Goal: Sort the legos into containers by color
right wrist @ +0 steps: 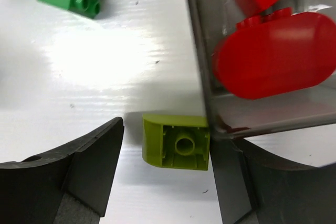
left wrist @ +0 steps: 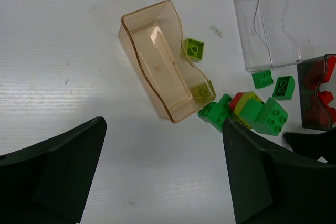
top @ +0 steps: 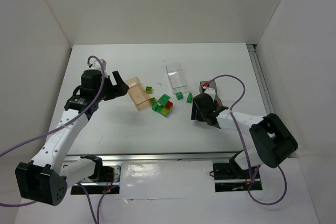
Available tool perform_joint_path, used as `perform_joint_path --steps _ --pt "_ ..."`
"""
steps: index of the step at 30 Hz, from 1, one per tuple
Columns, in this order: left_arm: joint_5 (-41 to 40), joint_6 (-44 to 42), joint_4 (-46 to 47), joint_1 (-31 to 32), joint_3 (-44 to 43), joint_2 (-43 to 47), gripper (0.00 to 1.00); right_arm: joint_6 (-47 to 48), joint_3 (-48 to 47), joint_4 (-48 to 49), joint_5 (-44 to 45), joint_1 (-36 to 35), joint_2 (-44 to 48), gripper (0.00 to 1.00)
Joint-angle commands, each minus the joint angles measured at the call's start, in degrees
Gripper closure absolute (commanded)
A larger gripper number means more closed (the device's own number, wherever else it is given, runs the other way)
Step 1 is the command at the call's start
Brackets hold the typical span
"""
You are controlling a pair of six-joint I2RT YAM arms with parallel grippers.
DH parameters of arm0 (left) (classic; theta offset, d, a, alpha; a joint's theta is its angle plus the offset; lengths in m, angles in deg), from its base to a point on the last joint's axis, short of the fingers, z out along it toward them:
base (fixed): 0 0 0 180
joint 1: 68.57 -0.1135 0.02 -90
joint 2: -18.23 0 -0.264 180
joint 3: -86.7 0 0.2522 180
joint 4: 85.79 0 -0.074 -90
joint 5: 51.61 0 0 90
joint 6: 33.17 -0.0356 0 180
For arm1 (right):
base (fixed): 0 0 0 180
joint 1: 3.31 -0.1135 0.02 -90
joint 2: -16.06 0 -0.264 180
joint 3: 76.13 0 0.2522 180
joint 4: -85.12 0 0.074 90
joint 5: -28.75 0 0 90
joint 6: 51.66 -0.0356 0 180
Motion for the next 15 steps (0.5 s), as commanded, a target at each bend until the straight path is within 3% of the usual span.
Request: perform_joint_path --steps 1,4,7,8,11,15 --pt "1.50 -0.71 1.81 0.22 -3.19 -1.36 0.01 -2.30 -0.71 -4.96 -0.35 -2.11 -0.07 0.28" --pt "1.50 -0.71 1.81 0.22 -4.60 -1.89 0.01 -2.31 -0.72 -5.50 0.35 -3.34 -0.07 0.28" --pt "1.50 -0.18 1.81 0.22 -4.60 -1.89 0.01 -2.31 -1.33 -5.50 1.06 -3.87 -1.20 0.40" --pt "1.50 -0.18 1.81 0.22 -4.08 -1.89 0.01 -2.31 -1.33 -6.02 1.58 -3.87 -1.21 0.51" --pt "1.50 -0.18 1.81 0.22 -3.54 -1.89 0.01 -2.31 -3.70 -7.16 1.59 -4.92 -0.69 0.61" --pt "2.02 -0.18 1.28 0.22 -3.54 -0.67 0.01 -1.61 -8.53 -8.57 0.27 -5.45 1.42 0.61"
